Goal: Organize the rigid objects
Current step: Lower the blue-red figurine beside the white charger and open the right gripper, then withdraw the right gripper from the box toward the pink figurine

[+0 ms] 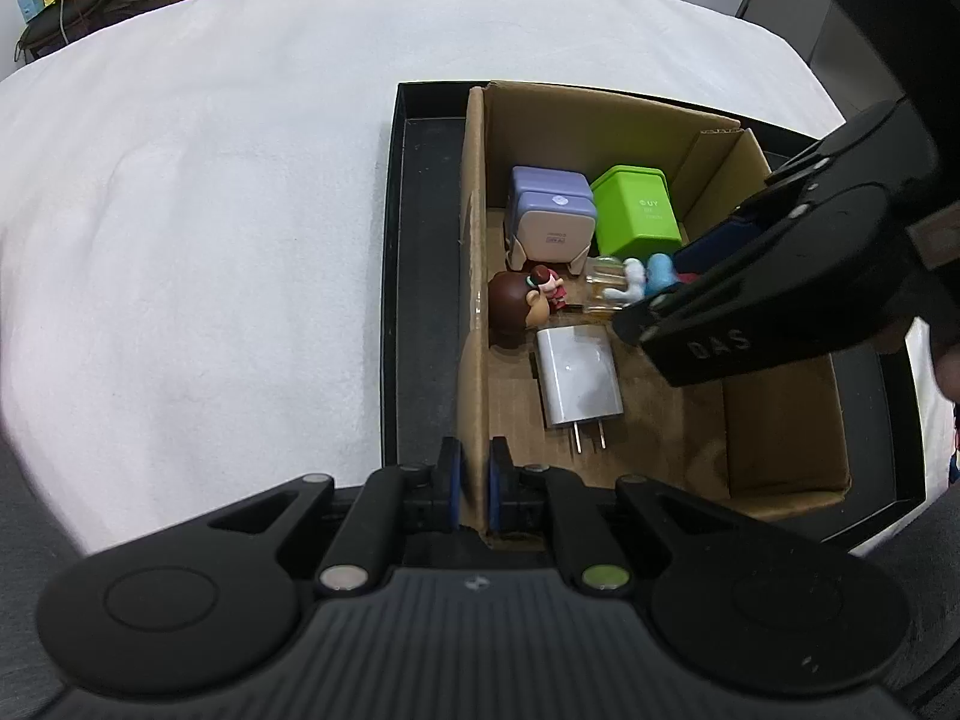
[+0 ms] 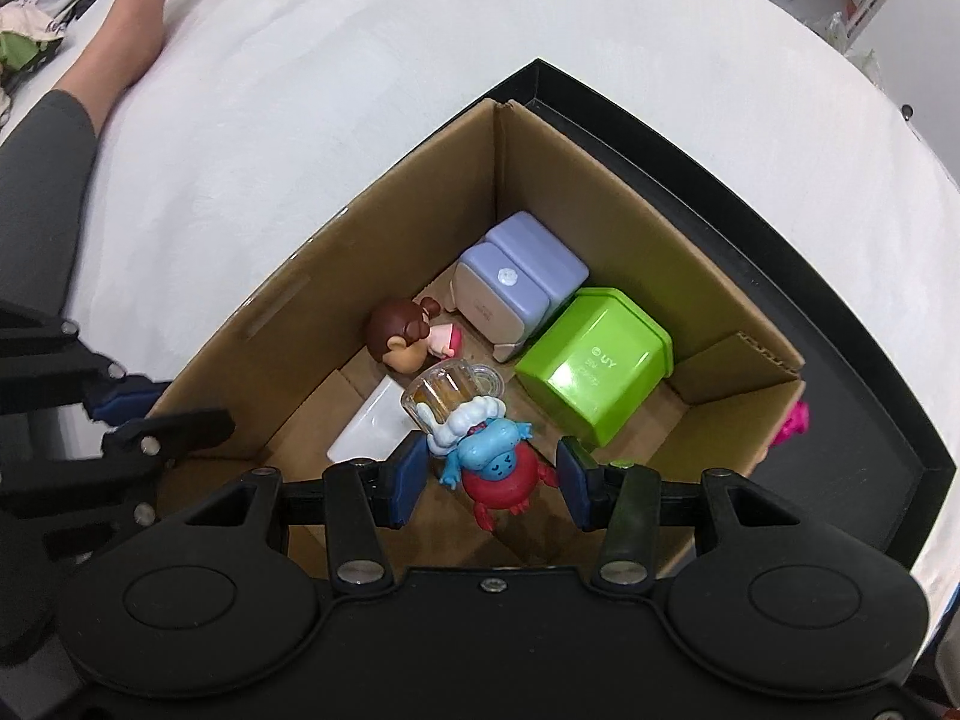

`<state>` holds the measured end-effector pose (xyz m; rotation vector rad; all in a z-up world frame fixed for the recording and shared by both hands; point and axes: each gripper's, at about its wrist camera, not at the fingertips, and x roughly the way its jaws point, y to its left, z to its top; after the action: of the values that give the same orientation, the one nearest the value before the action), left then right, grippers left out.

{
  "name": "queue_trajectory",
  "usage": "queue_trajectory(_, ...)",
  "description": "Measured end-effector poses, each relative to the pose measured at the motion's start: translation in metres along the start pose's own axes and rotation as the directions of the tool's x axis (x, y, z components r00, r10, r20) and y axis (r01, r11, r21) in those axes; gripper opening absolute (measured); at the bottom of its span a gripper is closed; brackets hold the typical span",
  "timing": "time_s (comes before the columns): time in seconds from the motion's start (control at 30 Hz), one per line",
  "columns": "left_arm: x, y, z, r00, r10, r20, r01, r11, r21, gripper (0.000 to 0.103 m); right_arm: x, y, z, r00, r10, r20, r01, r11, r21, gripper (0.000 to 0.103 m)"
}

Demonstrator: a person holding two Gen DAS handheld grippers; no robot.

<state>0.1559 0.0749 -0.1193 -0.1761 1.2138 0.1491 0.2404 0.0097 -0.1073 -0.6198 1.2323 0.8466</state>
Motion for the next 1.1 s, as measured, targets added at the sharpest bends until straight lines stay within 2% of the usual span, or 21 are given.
queue_trajectory(0.2, 0.0, -0.003, 0.0, 1.0, 0.006, -0.001, -0.006, 1.0, 0.005, 0.008, 0.003, -0.003, 0.001, 0.999, -0.002, 0.04, 0.0, 0.999, 0.047, 0.048)
queue_trajectory(0.47, 0.002, -0.003, 0.004, 1.0, 0.011, -0.014, -0.011, 1.0, 0.001, 0.008, -0.018, -0.008, -0.003, 0.998, 0.007, 0.07, -0.011, 0.998, 0.054, 0.067)
queue_trajectory(0.63, 0.003, -0.004, 0.005, 1.0, 0.015, -0.019, -0.015, 1.0, -0.001, 0.008, -0.03, -0.01, -0.009, 0.996, -0.011, 0.083, 0.009, 1.0, 0.023, 0.07)
queue_trajectory(0.77, 0.004, -0.005, 0.006, 1.0, 0.018, -0.021, -0.018, 1.0, -0.001, 0.008, -0.04, -0.009, -0.012, 0.995, -0.013, 0.103, 0.012, 1.0, 0.006, 0.078)
queue_trajectory(0.87, 0.004, -0.006, 0.007, 0.999, 0.024, -0.026, -0.024, 1.0, 0.0, 0.008, -0.047, -0.012, -0.015, 0.993, -0.024, 0.119, 0.023, 1.0, 0.007, 0.084)
queue_trajectory(1.1, 0.006, -0.007, 0.009, 0.999, 0.031, -0.036, -0.031, 1.0, -0.005, 0.008, -0.064, -0.025, -0.025, 0.987, -0.014, 0.158, 0.008, 0.999, 0.042, 0.091)
